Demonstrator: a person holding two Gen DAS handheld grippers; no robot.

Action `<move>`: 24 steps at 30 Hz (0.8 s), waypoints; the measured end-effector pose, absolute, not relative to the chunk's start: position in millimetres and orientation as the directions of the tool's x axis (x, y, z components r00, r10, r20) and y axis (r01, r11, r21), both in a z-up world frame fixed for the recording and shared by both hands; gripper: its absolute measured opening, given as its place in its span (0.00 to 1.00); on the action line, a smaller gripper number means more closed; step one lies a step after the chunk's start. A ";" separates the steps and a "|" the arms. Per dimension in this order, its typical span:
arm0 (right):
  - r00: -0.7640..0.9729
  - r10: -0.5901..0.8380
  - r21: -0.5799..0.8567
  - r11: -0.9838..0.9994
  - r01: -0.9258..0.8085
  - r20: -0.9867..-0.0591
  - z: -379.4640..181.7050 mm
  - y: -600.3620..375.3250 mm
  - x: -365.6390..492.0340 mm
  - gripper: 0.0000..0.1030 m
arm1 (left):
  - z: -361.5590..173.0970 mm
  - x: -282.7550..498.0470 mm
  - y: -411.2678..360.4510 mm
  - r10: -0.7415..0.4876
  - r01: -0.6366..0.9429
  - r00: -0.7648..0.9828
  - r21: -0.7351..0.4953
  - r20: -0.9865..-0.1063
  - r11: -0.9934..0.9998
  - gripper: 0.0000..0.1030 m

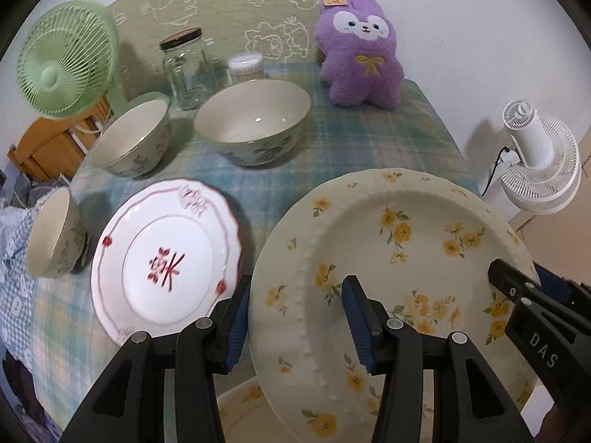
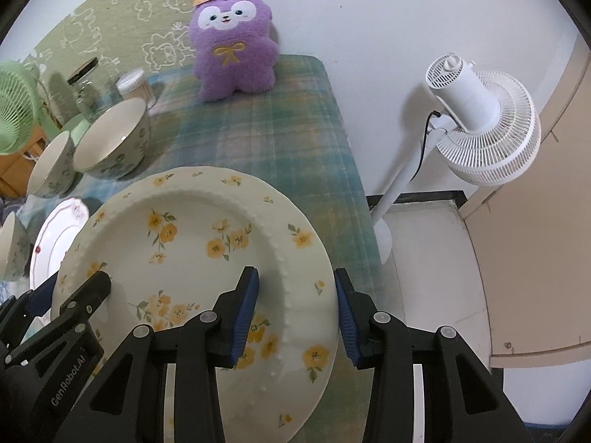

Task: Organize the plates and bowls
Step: 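Carry the held plate with both grippers toward the other yellow-flower plate, then lower the held plate onto the other yellow-flower plate with both grippers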

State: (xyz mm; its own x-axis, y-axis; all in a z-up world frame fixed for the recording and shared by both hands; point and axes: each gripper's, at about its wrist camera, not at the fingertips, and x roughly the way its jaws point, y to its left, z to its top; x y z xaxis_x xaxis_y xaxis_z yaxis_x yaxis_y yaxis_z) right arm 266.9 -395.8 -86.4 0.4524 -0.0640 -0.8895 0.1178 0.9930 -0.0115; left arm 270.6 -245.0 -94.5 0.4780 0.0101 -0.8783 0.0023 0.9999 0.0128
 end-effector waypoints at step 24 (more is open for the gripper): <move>0.441 -0.106 -0.024 0.982 0.189 -0.891 -94.6 -344.6 152.2 0.43 | -99.4 172.1 -200.5 -0.023 0.085 0.482 0.020 -0.876 0.996 0.47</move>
